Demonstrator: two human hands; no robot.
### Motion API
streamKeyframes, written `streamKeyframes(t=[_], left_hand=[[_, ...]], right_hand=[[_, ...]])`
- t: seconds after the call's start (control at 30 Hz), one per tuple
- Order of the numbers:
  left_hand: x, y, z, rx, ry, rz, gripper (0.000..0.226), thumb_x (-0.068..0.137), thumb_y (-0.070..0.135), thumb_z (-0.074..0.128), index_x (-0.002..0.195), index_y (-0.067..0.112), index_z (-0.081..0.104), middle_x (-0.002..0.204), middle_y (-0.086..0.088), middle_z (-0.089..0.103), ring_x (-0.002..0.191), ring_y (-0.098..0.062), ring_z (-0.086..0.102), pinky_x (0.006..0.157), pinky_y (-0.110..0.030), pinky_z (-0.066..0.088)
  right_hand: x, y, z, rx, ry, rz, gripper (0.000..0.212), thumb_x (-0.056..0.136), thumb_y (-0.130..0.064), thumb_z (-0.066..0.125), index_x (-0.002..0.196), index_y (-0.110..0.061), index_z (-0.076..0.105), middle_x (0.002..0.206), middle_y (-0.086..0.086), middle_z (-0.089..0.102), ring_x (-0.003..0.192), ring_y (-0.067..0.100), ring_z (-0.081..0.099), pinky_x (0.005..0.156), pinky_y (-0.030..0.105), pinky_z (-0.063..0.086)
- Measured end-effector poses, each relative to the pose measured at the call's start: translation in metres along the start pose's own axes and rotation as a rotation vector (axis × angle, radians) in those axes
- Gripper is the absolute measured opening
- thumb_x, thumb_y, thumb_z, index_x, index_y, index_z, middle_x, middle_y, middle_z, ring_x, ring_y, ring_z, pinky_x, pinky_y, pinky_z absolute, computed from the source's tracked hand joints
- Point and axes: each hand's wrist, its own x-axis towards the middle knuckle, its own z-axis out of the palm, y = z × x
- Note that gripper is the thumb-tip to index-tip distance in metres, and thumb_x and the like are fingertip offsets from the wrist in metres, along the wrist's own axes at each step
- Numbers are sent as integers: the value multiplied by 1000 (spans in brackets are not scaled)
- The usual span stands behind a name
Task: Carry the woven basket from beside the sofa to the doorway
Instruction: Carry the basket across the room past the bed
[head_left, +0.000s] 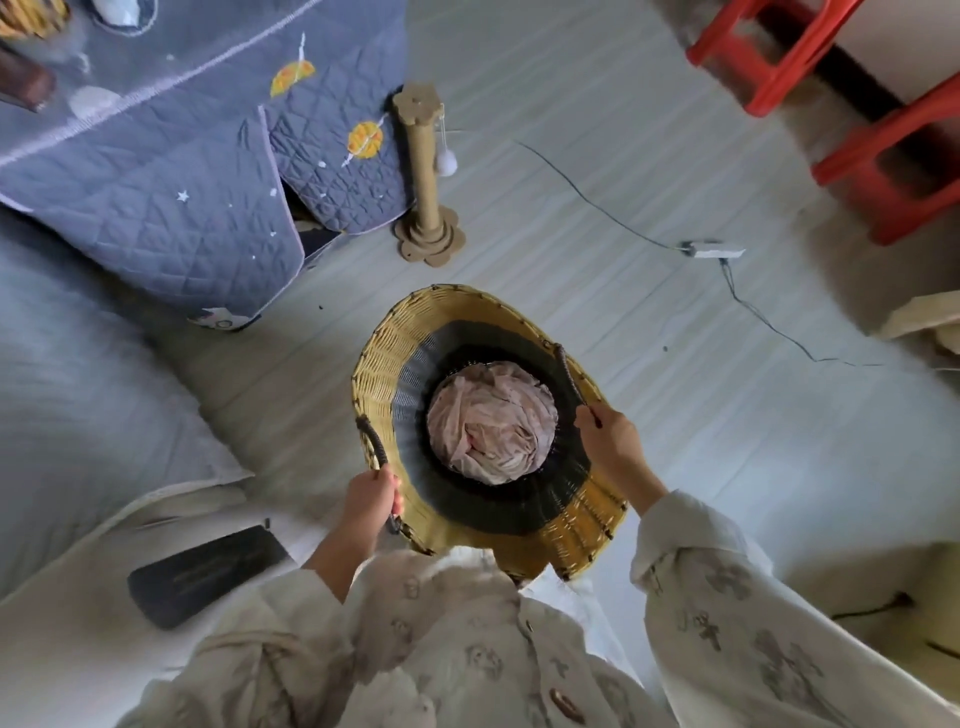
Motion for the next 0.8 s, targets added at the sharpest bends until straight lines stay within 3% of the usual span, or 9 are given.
streamKeyframes(t=[0.13,0.43,0.53,0.6,0.73,0.8], left_hand=[[14,48,29,-18,-13,7,34,96,16,38,65,6,49,57,-9,46,47,-20,43,52,-28,35],[35,184,115,24,137,147,33,93,21,38,66,5,51,54,-8,45,48,-22,41,57,-31,38],[37,223,143,23,187,145,35,91,21,38,63,6,51,56,-11,46,52,-25,42,62,-33,39],[41,247,156,-15,220,141,36,90,22,38,60,7,50,57,-12,48,55,-26,45,65,-31,41],[55,297,177,-41,232,145,30,94,24,39,77,4,54,60,-5,50,54,-21,47,56,-25,40],[67,319,192,-42,239,130,32,94,24,39,74,5,53,59,-4,49,57,-25,47,55,-26,39]], right_hand=[[47,-3,-27,1,3,-21,31,97,-26,38,73,-10,50,58,1,45,54,17,42,50,26,31],[206,-29,-141,61,-102,-57,33,96,-30,37,89,-7,59,66,6,51,60,22,45,58,29,34],[247,-47,-165,49,-149,-100,38,95,-30,38,89,0,60,66,8,48,64,24,44,60,30,32],[269,-56,-177,45,-179,-101,35,94,-31,38,85,-5,58,62,3,45,62,22,42,61,31,33],[317,-85,-204,52,-206,-152,31,94,-29,40,86,-6,59,63,3,45,59,19,42,61,30,32],[344,-107,-217,59,-202,-175,32,94,-28,40,86,-3,59,62,4,44,58,19,40,55,29,30]])
